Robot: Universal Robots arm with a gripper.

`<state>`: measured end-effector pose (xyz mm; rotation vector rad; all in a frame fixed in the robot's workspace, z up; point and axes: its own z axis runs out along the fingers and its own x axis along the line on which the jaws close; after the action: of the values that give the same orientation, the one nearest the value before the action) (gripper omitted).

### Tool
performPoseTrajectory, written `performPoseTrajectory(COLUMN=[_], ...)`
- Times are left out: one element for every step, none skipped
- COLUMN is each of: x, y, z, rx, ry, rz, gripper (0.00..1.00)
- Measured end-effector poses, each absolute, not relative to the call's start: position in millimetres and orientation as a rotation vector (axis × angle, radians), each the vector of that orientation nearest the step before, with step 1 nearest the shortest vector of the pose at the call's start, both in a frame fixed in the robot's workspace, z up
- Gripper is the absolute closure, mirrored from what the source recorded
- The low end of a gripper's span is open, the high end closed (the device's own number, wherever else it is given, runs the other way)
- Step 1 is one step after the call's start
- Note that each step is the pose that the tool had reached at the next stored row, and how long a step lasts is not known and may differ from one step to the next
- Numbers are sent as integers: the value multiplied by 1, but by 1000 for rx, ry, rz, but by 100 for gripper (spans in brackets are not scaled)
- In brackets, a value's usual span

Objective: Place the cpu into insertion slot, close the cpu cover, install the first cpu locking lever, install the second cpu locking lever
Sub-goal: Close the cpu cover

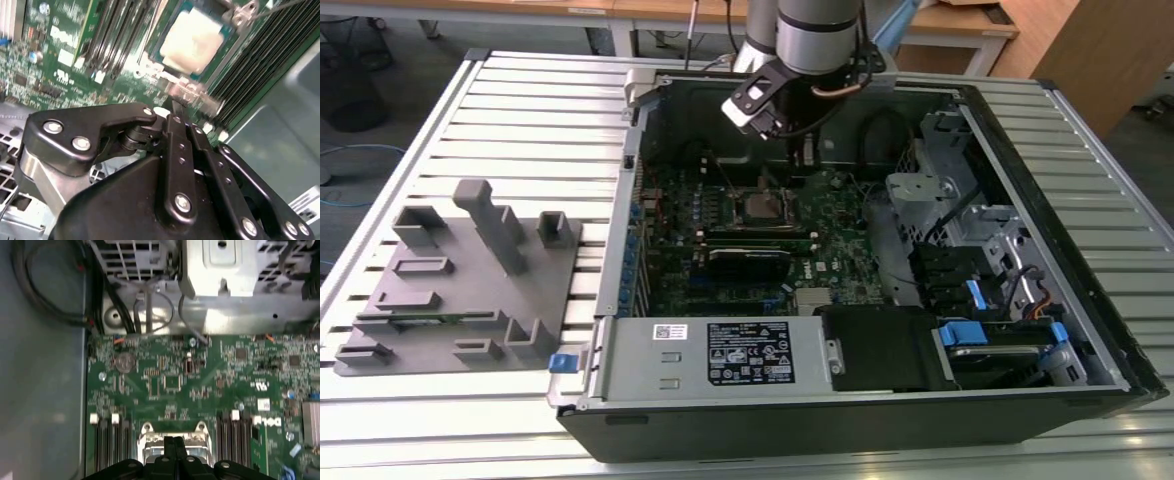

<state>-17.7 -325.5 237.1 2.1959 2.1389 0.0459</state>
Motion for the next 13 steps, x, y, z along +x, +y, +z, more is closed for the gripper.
performPoseTrajectory(x=[-20,-21,-21,-21,-21,-21,-21,-21,-21,-21,-21,-21,-21], y=[-325,-325,-325,-325,-325,-325,-325,-325,-325,-325,-325,-325,-325], z=[237,237,237,237,237,237,237,237,237,236,236,236,236], rx=[2195,2195,2195,2195,2195,2195,2195,2195,2197,2200,2203,2206,2209], ry=[2138,2138,2138,2138,2138,2138,2138,2138,2140,2143,2147,2150,2153], rz=[45,45,44,44,44,44,44,43,41,34,26,19,13], gripper=[90,90,90,90,90,90,90,90,90,90,90,90,90])
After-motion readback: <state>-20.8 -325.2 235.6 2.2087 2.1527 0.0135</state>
